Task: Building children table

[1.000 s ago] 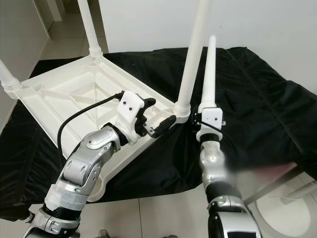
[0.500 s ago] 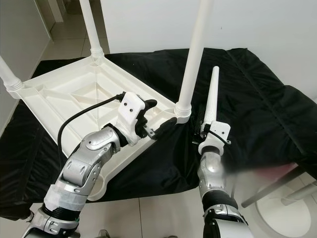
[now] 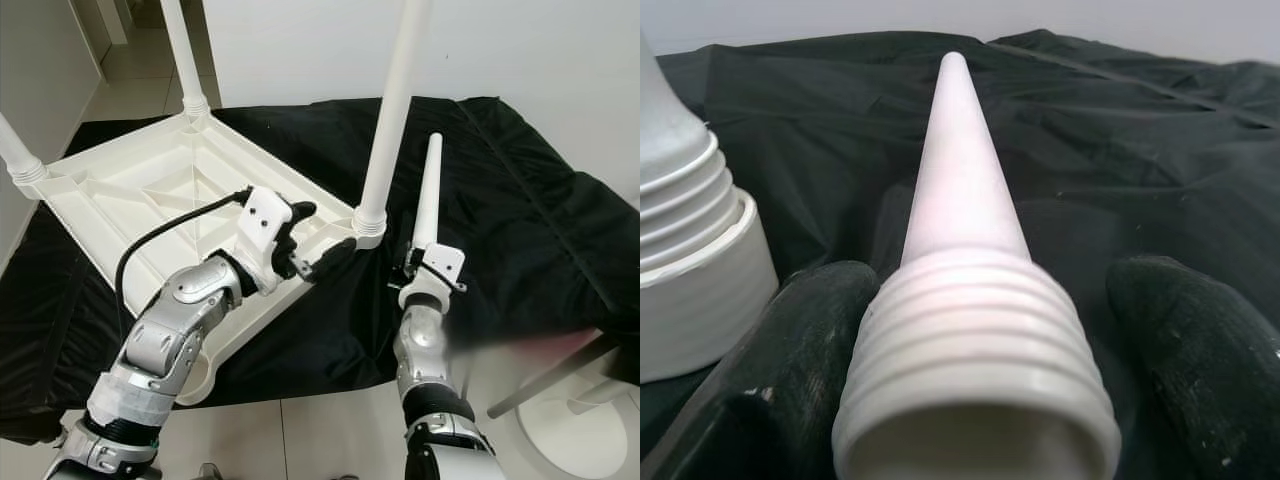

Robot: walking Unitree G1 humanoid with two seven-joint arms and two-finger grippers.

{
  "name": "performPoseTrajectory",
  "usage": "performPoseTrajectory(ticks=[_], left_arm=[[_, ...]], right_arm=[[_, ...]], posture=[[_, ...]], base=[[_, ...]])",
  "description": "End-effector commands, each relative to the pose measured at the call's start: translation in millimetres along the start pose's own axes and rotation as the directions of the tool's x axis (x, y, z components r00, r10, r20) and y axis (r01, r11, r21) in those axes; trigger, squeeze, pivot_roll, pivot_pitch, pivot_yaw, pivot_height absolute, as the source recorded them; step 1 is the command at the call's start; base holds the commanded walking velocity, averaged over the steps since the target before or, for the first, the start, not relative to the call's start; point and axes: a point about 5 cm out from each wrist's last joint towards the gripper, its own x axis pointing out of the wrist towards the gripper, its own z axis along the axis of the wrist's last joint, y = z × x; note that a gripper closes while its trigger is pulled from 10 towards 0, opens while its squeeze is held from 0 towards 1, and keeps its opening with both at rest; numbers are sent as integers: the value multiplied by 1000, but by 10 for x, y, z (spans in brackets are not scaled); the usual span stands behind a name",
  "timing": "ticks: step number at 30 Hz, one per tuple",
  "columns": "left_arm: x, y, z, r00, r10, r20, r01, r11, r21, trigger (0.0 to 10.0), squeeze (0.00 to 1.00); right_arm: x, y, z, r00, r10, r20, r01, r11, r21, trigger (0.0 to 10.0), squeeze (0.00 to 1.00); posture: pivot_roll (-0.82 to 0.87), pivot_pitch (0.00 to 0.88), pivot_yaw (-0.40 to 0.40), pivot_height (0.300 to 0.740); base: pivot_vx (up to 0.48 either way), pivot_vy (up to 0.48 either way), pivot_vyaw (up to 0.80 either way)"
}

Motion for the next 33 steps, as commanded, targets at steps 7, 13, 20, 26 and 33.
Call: performPoseTrajectory(ticks=[7,13,20,26,33], left_arm=[[-25,-5,22,1000,-5,2,5,1000,10,10000,0],[-22,-3,27,1000,-8,2,8,1000,13,10000,0],[-16,-4,33,1000,-10,5,10,1000,15,10000,0],[-13,-7,37,1000,-11,5,11,1000,17,10000,0],[-13,14,50,1000,-11,8,11,1000,16,10000,0]], right_arm=[[-70,6,-108,999,-20,-44,19,1000,-10,5216,0],[-58,-15,-111,998,-39,-49,38,999,-13,0,0],[-46,-34,-108,997,-51,-50,50,999,-11,0,0],[-27,-38,-43,999,-44,1,44,997,-60,10000,0],[65,52,396,966,35,255,8,986,-166,10000,0]], posture=[[26,36,11,740],[27,34,11,740],[26,34,12,740],[26,34,16,740],[20,35,21,740]], base=[[0,0,0],[0,0,0],[0,0,0],[0,0,0],[0,0,0]])
